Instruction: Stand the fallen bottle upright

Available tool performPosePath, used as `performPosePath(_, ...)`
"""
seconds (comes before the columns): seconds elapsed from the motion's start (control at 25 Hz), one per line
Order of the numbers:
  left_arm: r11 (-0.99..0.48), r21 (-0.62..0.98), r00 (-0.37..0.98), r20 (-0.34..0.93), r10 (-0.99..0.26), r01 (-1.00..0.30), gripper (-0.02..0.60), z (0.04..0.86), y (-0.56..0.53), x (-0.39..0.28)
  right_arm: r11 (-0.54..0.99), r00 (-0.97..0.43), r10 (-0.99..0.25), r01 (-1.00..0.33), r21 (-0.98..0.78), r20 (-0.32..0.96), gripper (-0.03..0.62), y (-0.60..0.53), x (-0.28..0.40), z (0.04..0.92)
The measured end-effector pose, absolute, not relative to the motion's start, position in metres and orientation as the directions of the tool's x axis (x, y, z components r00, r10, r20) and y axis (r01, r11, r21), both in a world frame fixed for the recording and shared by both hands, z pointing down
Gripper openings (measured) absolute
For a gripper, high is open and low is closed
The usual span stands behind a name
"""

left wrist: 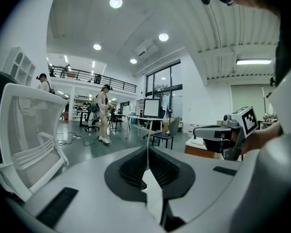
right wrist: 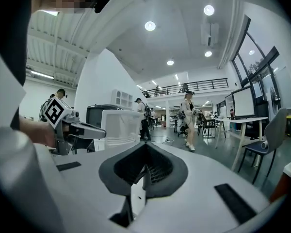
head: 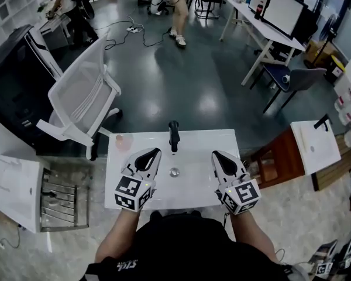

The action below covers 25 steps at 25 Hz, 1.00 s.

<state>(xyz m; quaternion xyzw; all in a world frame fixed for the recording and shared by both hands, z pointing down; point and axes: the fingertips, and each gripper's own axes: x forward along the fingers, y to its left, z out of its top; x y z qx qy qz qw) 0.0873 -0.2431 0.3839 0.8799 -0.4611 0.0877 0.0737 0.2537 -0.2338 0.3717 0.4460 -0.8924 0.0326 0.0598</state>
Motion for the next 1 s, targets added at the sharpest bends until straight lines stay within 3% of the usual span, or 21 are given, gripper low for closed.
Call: performPosePath(1.0,-0.554,0.068,0.551,0.252,-0.795,-0.83,0.025,0.397,-0.238,0.073,0.592,-0.592,-0.793,-0.804,-0.049,0.141,0.012,-0.234,0.251,0.375)
